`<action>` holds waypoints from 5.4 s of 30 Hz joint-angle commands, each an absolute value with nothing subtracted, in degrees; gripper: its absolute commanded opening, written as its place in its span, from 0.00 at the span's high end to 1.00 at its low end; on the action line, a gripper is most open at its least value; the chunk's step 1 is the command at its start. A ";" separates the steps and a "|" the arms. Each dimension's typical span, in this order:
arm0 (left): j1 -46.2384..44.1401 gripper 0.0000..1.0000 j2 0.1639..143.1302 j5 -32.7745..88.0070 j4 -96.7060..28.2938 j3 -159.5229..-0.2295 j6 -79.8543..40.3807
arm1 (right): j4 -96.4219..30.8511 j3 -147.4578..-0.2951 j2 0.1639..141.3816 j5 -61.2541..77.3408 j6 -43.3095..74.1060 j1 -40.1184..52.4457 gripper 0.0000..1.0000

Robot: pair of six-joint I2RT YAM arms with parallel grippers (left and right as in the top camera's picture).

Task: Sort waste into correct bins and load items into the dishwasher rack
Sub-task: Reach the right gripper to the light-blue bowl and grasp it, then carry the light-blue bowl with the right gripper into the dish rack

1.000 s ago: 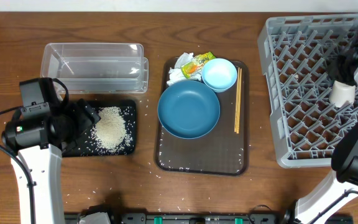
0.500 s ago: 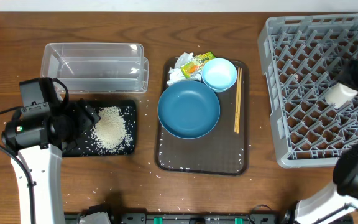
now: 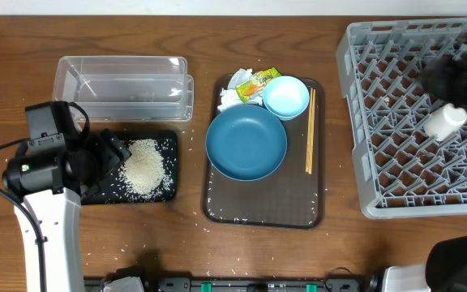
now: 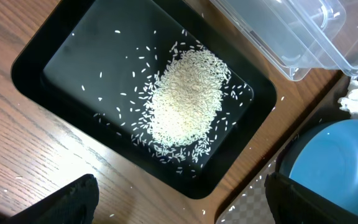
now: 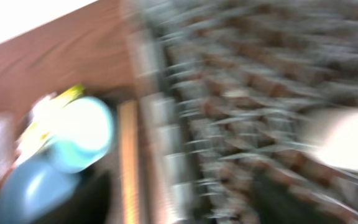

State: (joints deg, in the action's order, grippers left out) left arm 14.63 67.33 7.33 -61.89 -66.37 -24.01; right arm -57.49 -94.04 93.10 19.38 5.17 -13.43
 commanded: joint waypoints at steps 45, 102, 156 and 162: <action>14.98 0.12 67.42 7.25 -62.13 -67.09 -23.90 | -33.74 -93.84 115.15 -2.15 9.23 26.74 0.19; 14.98 0.12 67.42 7.25 -62.13 -67.09 -23.88 | -40.14 -100.51 99.02 8.36 18.44 7.33 0.99; 14.98 0.12 67.42 7.25 -62.13 -67.09 -23.90 | -12.62 -100.40 127.00 54.19 34.24 -34.63 0.98; 14.98 0.12 67.42 7.27 -62.13 -67.09 -23.90 | -19.81 -100.40 123.00 51.53 29.76 -36.75 0.91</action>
State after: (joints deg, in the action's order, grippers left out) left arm 14.63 67.35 7.33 -61.89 -66.37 -24.01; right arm -18.11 -100.73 127.04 54.24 33.63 -35.99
